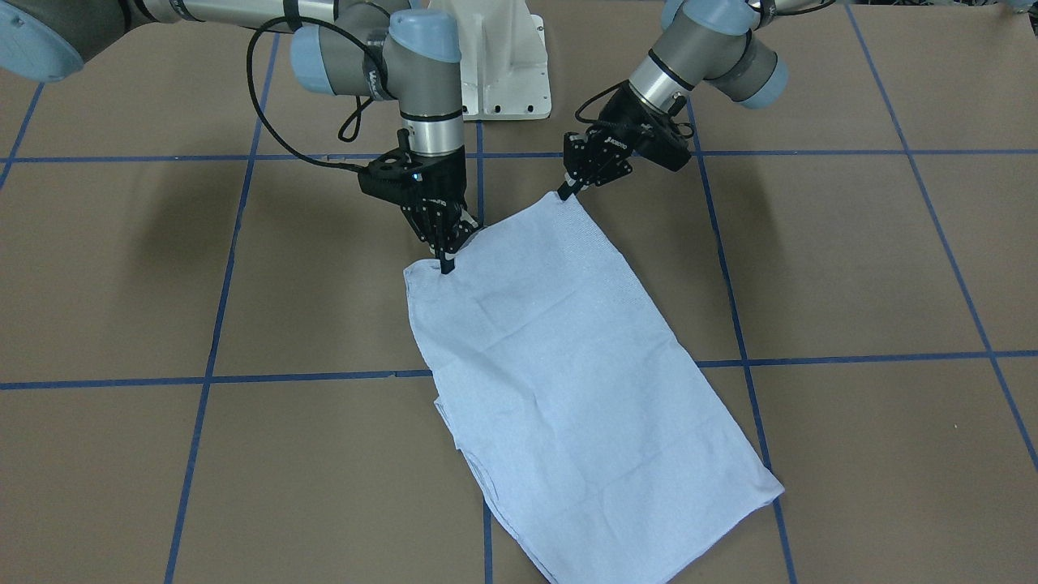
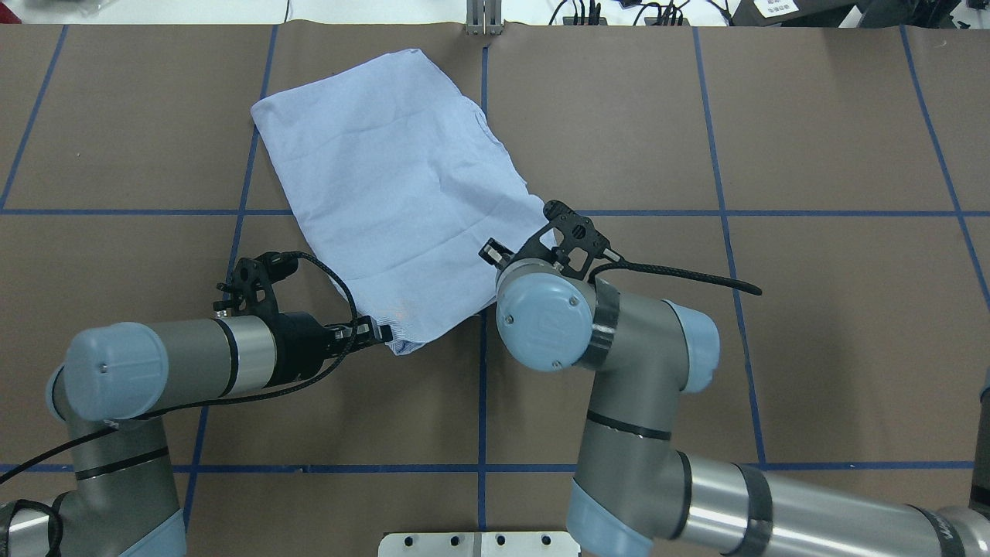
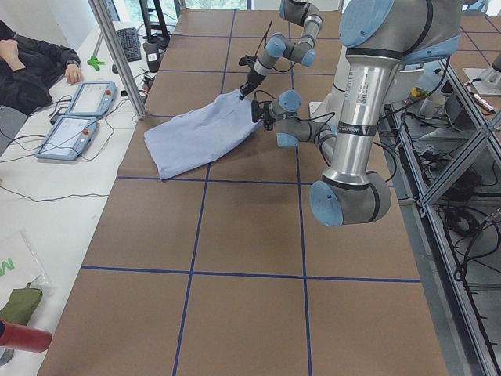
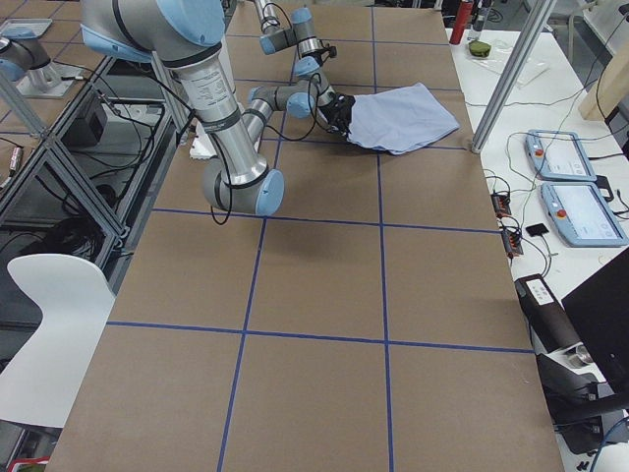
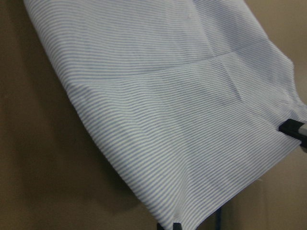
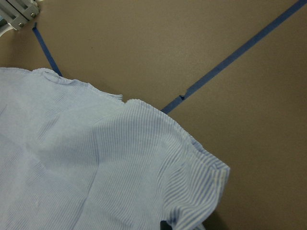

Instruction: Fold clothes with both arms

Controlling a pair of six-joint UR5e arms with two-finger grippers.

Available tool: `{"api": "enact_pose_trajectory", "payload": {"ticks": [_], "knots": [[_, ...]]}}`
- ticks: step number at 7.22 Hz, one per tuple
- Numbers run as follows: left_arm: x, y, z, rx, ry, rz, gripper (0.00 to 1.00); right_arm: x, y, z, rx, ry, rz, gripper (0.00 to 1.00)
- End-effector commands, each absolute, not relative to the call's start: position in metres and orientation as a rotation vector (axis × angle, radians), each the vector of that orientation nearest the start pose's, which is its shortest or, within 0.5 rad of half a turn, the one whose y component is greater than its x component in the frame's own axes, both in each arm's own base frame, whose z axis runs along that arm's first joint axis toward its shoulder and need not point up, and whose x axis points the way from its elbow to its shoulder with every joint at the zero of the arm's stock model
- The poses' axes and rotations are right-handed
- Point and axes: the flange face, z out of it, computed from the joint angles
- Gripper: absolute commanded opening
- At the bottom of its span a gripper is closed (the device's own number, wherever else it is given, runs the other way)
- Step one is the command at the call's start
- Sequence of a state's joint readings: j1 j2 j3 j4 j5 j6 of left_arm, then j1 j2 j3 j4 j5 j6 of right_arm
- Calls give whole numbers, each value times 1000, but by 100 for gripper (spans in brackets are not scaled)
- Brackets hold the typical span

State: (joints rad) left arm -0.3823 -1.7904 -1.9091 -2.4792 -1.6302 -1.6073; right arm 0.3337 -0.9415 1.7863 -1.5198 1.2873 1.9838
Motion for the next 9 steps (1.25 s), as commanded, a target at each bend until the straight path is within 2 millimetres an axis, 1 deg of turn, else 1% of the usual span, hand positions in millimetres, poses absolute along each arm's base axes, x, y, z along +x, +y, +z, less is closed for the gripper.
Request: {"api": "enact_pose_trajectory", "payload": {"ticks": [1, 2, 3, 4, 5, 6, 7, 8, 9], "knots": [[401, -292, 246, 179, 1556, -267, 0, -495, -268, 149, 228, -960, 728, 0], [379, -276, 234, 144, 1590, -232, 0, -473, -233, 132, 214, -962, 694, 0], [354, -265, 225, 132, 1612, -211, 0, -444, -217, 121, 198, -965, 696, 0], [328, -253, 205, 104, 1604, -185, 0, -413, -211, 116, 196, -947, 688, 0], [310, -243, 181, 56, 1558, -159, 0, -400, -214, 113, 203, -943, 695, 0], [320, -247, 172, 47, 1515, -166, 0, -408, -220, 114, 215, -923, 694, 0], [342, -268, 188, 58, 1453, -202, 0, -422, -239, 118, 253, -883, 696, 0], [366, -292, 194, 82, 1424, -239, 0, -438, -266, 105, 288, -867, 714, 0], [389, -308, 195, 106, 1404, -264, 0, -464, -297, 105, 305, -879, 756, 0]]}}
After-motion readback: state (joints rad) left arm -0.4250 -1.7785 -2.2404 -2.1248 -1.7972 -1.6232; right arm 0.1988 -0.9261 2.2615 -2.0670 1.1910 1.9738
